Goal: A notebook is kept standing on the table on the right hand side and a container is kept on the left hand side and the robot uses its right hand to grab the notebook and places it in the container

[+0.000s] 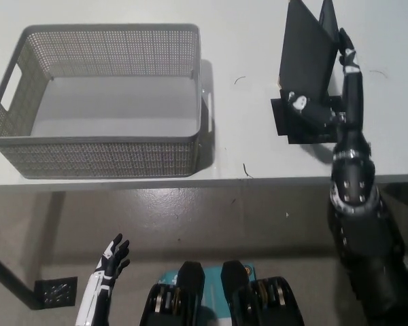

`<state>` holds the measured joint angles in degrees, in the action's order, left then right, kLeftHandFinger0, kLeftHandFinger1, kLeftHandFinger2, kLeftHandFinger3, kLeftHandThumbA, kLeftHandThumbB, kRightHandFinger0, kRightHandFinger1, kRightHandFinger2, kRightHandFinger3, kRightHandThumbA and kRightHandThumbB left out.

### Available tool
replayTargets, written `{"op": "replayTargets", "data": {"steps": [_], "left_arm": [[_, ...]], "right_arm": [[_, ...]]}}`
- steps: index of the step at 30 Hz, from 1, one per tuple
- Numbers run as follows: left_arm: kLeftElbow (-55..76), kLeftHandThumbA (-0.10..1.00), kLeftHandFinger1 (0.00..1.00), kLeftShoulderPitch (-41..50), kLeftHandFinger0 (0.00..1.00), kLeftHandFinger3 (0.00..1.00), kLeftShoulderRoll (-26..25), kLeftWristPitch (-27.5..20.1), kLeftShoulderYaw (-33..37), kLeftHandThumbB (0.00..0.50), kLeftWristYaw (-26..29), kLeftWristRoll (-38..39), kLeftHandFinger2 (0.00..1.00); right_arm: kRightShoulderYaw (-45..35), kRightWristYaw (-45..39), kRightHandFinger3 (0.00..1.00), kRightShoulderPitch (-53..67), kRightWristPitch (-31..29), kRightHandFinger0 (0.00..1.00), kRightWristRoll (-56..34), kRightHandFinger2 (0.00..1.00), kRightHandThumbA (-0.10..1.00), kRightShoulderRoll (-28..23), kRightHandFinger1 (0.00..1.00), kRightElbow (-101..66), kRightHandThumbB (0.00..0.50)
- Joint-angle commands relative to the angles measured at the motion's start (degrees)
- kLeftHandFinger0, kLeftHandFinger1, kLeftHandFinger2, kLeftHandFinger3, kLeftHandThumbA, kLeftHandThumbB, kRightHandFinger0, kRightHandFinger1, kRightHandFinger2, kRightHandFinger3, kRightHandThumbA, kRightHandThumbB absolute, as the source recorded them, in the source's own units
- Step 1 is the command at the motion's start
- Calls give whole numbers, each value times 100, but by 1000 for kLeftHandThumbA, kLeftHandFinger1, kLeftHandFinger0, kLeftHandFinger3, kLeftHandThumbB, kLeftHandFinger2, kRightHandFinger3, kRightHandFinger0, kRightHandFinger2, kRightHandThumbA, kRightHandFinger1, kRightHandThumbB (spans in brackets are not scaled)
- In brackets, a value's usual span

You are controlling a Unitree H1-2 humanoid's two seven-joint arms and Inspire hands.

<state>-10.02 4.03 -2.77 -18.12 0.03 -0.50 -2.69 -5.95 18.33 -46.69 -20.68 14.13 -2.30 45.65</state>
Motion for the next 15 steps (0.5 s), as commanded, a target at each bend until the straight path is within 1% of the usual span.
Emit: {"op": "replayTargets", "data": {"steps": [1,2,3,5,6,7,8,9,10,11,12,13,14,15], "left_arm": [[51,1000,1000,18,1000,1000,17,-245,-8,277,64,-34,1000],[52,1000,1000,22,1000,1000,29,-249,-12,274,58,-4,1000],[64,1000,1000,34,1000,1000,27,-240,-5,267,51,-11,1000],[81,1000,1000,42,1000,1000,27,-231,-4,266,37,12,1000],[79,1000,1000,39,1000,1000,28,-241,-7,274,37,17,1000],[53,1000,1000,53,1000,1000,58,-274,-2,276,55,15,1000],[38,1000,1000,42,1000,1000,78,-309,-13,276,64,42,1000],[38,1000,1000,41,1000,1000,81,-315,-14,277,65,48,1000],[78,1000,1000,59,1000,1000,87,-285,-14,274,14,144,1000],[80,1000,1000,51,1000,1000,80,-299,-19,274,1,171,1000],[98,1000,1000,49,1000,1000,69,-277,-18,274,17,125,1000],[117,1000,1000,51,1000,1000,48,-263,-17,279,1,130,1000],[119,1000,1000,41,1000,1000,31,-257,-18,285,-5,122,1000],[85,1000,1000,26,1000,1000,16,-326,-18,277,37,33,1000]], "right_arm": [[-275,45,1000,-1030,-132,1000,-599,1000,1000,-140,1000,943,435],[-343,17,1000,-1170,-189,1000,-698,1000,1000,-148,1000,1167,437],[-563,-97,1000,-1442,-152,1000,-1003,1000,964,-131,1000,1551,451],[-909,-465,1000,-1841,-51,1000,-1465,1000,972,-131,1000,2094,412],[-1237,-692,1000,-2029,116,1000,-1837,1000,931,-120,1000,2330,405],[-1530,-787,1000,-2164,234,1000,-2132,1000,820,-119,1000,2520,328],[-2104,-706,1000,-2410,480,1000,-2661,1000,625,-130,1000,2815,289],[-2276,-687,1000,-2477,546,806,-2778,1000,530,-139,887,2905,309],[-2798,-297,1000,-2673,853,158,-3181,393,75,-176,200,3092,260],[-2984,-44,670,-2747,910,6,-3239,230,-93,-216,23,3211,268],[-3046,-14,394,-2748,906,0,-3244,239,-100,-233,1,3245,194],[-3216,-105,108,-2717,866,0,-3328,277,-100,-244,0,3285,151],[-3305,-132,197,-2714,853,0,-3350,351,-100,-243,0,3302,142],[-3442,-208,335,-2680,857,0,-3415,453,-100,-232,8,3299,126]]}}
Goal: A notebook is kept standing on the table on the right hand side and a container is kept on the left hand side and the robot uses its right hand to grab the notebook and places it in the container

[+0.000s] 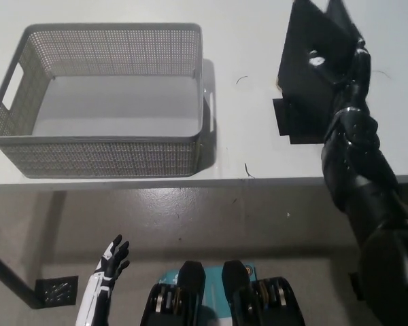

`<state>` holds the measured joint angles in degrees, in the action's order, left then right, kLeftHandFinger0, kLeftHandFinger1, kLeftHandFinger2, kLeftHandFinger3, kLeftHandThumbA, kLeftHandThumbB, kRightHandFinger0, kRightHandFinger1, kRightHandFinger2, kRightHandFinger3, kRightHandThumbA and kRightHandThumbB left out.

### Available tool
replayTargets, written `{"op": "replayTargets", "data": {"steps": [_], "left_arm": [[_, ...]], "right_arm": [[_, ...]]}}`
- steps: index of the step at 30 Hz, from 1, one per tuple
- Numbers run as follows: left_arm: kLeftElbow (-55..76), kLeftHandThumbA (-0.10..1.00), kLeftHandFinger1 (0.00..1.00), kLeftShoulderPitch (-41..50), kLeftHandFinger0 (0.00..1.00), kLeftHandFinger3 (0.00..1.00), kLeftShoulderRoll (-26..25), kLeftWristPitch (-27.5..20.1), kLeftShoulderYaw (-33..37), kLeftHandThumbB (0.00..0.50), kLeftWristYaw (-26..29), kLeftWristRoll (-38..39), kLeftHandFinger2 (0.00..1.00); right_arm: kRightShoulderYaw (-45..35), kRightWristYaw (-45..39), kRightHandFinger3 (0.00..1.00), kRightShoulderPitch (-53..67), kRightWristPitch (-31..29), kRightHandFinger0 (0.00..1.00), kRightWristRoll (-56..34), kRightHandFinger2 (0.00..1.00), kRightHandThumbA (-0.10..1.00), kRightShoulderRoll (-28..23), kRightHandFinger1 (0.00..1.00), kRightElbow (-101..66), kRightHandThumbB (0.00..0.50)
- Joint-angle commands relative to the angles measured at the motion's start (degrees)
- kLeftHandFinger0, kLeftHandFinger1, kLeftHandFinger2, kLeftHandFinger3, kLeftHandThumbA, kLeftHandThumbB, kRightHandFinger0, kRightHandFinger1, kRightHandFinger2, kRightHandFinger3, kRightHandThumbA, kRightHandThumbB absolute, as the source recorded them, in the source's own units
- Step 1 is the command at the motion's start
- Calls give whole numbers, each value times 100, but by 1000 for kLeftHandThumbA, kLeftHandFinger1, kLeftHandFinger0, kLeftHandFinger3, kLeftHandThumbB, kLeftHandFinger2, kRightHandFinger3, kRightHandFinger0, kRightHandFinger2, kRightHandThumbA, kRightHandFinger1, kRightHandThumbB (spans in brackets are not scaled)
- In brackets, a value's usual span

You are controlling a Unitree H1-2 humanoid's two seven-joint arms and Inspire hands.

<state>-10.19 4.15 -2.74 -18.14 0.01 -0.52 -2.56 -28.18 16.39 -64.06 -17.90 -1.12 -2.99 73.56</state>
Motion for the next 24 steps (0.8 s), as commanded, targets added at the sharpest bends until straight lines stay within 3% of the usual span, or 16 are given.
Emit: {"op": "replayTargets", "data": {"steps": [1,3,4,8,13,16,17,18,20,24], "left_arm": [[66,1000,1000,-8,1000,1000,9,-363,-21,291,73,-30,1000],[46,1000,1000,-22,1000,1000,3,-340,-32,301,78,-27,1000],[43,1000,1000,-18,1000,1000,7,-341,-39,304,89,-28,1000],[-10,1000,1000,-24,1000,1000,-10,-373,-40,318,50,21,1000],[-27,1000,1000,4,1000,1000,-19,-407,-48,327,56,3,1000],[12,1000,1000,19,1000,1000,-30,-333,-43,323,63,-44,1000],[29,1000,1000,31,1000,1000,-43,-327,-41,318,49,-40,1000],[26,1000,1000,24,1000,1000,-41,-335,-45,317,56,-43,1000],[1,1000,1000,17,1000,1000,-20,-338,-55,315,77,-35,1000],[39,1000,1000,39,1000,1000,-34,-316,-51,317,14,50,1000]], "right_arm": [[-1306,-92,439,-929,592,0,-1919,495,-100,-166,0,517,136],[-1477,-241,457,-893,662,0,-1974,528,-100,-170,0,540,117],[-1542,-283,534,-879,682,0,-1985,553,-100,-169,4,548,103],[-1751,-534,507,-761,675,0,-2082,608,-100,-130,52,532,127],[-1775,-633,490,-698,678,0,-2142,642,-100,-103,58,509,114],[-1835,-682,631,-810,709,0,-2395,657,-100,-72,40,400,127],[-1864,-720,769,-880,757,0,-2494,682,-100,-39,47,308,127],[-1893,-772,1000,-966,796,0,-2616,692,-100,8,52,175,110],[-1895,-814,1000,-1108,924,0,-2827,710,-100,117,69,-180,105],[-1693,-718,995,-1290,1556,0,-3205,602,-100,505,0,-1501,61]]}}
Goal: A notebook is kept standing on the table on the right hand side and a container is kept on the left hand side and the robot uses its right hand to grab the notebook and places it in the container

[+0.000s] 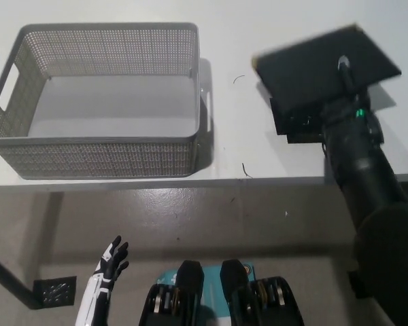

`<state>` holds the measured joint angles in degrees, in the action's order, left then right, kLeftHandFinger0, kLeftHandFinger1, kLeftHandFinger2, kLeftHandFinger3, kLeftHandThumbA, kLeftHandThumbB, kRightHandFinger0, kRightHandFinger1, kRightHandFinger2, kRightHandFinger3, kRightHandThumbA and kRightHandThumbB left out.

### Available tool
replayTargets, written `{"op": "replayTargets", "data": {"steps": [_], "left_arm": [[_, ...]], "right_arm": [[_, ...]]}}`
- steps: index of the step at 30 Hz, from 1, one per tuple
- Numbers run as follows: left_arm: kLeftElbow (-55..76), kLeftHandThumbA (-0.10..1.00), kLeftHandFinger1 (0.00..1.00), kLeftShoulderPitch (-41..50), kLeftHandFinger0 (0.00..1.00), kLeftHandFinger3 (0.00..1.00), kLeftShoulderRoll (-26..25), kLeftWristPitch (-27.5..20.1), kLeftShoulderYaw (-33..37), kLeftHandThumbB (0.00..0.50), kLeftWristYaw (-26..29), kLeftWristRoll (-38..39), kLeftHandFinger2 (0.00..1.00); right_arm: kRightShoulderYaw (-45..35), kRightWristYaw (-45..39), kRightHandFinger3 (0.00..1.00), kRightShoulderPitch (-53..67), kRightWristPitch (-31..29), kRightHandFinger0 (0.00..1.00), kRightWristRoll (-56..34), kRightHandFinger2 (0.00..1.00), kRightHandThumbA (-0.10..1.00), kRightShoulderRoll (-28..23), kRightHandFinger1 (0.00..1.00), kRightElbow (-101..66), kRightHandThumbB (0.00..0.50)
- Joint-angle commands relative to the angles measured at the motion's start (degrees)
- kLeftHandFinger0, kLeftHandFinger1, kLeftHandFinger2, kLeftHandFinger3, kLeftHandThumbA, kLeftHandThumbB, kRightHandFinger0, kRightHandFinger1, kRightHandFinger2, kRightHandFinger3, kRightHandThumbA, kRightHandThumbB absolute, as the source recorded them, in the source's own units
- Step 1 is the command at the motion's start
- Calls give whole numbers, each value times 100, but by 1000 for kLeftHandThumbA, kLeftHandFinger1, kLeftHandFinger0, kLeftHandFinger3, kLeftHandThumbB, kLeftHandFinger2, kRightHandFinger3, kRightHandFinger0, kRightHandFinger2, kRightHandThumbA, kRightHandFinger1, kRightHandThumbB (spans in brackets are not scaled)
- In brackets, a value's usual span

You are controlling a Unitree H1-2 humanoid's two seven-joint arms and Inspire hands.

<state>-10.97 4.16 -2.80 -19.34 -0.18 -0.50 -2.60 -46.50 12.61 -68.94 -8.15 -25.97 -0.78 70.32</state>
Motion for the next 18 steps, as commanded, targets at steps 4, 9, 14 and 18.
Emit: {"op": "replayTargets", "data": {"steps": [4,9,14,18], "left_arm": [[94,1000,1000,26,1000,1000,-32,-223,-31,318,45,-8,1000],[43,1000,1000,18,1000,1000,-29,-276,-4,324,9,15,1000],[170,1000,1000,26,1000,1000,-40,-87,-6,361,-46,91,1000],[197,1000,1000,60,1000,1000,-54,-107,23,360,-7,-53,1000]], "right_arm": [[457,-327,1000,-810,1604,0,-1350,555,-100,834,28,-2988,37],[861,-136,1000,-712,2279,0,-1813,623,-100,1419,108,-4313,32],[1342,37,1000,-575,2382,0,-1581,642,-100,1984,155,-4626,38],[1609,-105,1000,-546,2325,0,-1396,737,-100,2214,214,-4118,26]]}}
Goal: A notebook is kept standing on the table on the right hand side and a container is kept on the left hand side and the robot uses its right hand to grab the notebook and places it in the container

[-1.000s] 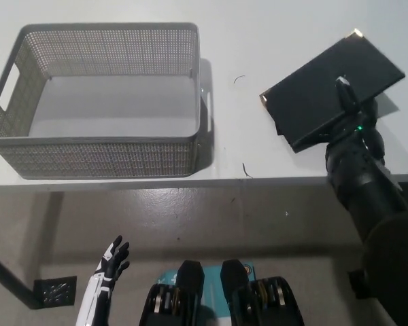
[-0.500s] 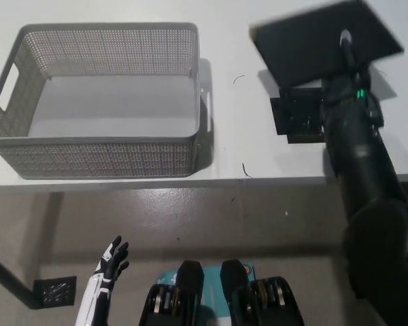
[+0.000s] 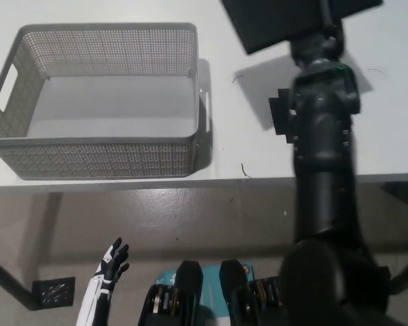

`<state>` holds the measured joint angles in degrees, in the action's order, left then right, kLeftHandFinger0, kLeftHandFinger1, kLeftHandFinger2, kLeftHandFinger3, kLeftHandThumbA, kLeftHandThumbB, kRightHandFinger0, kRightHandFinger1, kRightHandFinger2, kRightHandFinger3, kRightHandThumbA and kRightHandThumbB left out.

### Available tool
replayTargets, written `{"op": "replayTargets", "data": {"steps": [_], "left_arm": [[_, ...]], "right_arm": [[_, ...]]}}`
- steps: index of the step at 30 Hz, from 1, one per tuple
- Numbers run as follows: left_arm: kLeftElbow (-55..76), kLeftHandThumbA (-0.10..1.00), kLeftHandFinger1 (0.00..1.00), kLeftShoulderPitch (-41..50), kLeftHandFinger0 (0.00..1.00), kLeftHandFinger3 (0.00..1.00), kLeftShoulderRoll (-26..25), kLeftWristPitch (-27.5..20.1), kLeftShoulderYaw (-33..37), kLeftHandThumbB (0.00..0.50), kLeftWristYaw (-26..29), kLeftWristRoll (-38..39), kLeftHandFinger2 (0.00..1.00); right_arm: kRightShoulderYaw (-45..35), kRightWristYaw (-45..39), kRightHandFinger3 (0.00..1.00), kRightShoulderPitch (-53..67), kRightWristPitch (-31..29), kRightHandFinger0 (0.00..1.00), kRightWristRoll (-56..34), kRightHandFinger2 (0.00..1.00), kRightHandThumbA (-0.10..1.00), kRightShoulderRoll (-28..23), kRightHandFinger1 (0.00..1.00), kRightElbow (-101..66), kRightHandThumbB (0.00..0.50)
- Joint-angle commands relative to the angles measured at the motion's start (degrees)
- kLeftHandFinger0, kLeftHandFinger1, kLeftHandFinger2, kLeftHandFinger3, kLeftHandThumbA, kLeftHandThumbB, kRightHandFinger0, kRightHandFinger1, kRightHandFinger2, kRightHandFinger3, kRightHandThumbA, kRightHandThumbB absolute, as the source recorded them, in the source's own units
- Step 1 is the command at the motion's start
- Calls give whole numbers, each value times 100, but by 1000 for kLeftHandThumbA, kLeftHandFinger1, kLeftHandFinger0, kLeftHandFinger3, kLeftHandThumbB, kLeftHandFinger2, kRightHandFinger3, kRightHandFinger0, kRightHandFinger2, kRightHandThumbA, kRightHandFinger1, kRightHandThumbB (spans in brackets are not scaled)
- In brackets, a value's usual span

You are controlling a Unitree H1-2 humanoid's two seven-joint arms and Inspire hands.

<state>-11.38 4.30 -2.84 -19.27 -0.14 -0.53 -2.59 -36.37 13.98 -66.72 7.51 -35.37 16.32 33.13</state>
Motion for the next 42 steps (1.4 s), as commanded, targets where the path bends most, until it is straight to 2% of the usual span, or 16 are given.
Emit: {"op": "replayTargets", "data": {"steps": [1,8,10,13,16,20,26,27,28,29,30,31,32,35,39,42], "left_arm": [[257,1000,1000,60,1000,1000,-65,-98,20,371,-9,-65,1000],[316,1000,1000,27,1000,1000,-78,-103,38,357,59,-251,1000],[363,1000,1000,21,1000,1000,-76,-64,48,359,11,-183,1000],[353,1000,1000,13,1000,1000,-47,-115,76,375,11,-187,1000],[337,1000,1000,0,1000,1000,-57,-154,106,369,-7,-204,1000],[360,1000,1000,9,1000,1000,-67,-141,142,355,13,-307,1000],[339,1000,1000,2,1000,1000,-108,-221,166,392,-40,-272,1000],[336,1000,1000,-1,1000,1000,-111,-231,169,390,-29,-300,1000],[333,1000,1000,-4,1000,1000,-114,-247,174,390,-13,-344,1000],[309,1000,1000,-12,1000,1000,-122,-268,180,391,-25,-341,1000],[314,1000,1000,-9,1000,1000,-121,-240,187,389,-63,-281,1000],[307,1000,1000,-16,1000,1000,-126,-219,200,384,-98,-244,1000],[307,1000,1000,-7,1000,1000,-120,-213,205,384,-122,-199,1000],[280,1000,1000,6,1000,1000,-124,-247,222,369,-157,-161,1000],[298,1000,1000,4,1000,1000,-110,-190,219,366,-131,-199,1000],[285,1000,1000,1,1000,1000,-107,-236,232,364,-126,-234,1000]], "right_arm": [[696,-275,1000,-750,756,0,-413,739,-100,509,215,-244,33],[1392,-502,1000,-970,-16,0,229,723,-100,420,210,1303,37],[1599,-439,950,-1184,-384,0,447,766,-100,420,234,1797,58],[2131,-120,706,-1606,-1070,0,1139,773,-100,342,235,2704,99],[2472,145,713,-1863,-1507,0,1527,757,-100,272,276,3270,100],[3211,1029,713,-2075,-1692,0,2343,645,-100,90,166,3864,81],[3225,1854,760,-2290,-2040,0,2256,671,-100,-129,166,4312,57],[3226,1879,911,-2306,-2064,23,2269,741,4,-150,229,4331,115],[3228,1908,842,-2327,-2093,5,2282,695,136,-175,205,4355,127],[3127,1703,1000,-2335,-2158,10,2163,709,362,-202,234,4342,219],[2995,1397,1000,-2347,-2179,617,1996,1000,616,-215,868,4298,370],[2924,1113,1000,-2317,-2296,807,1904,1000,632,-238,1000,4274,411],[2879,926,1000,-2306,-2352,968,1846,1000,710,-240,1000,4250,424],[2700,550,1000,-2345,-2475,1000,1677,1000,758,-224,1000,4159,411],[2899,377,1000,-2401,-2336,1000,1957,1000,1000,-290,1000,4126,475],[3048,142,1000,-2350,-2321,1000,2110,1000,1000,-358,1000,4086,484]]}}
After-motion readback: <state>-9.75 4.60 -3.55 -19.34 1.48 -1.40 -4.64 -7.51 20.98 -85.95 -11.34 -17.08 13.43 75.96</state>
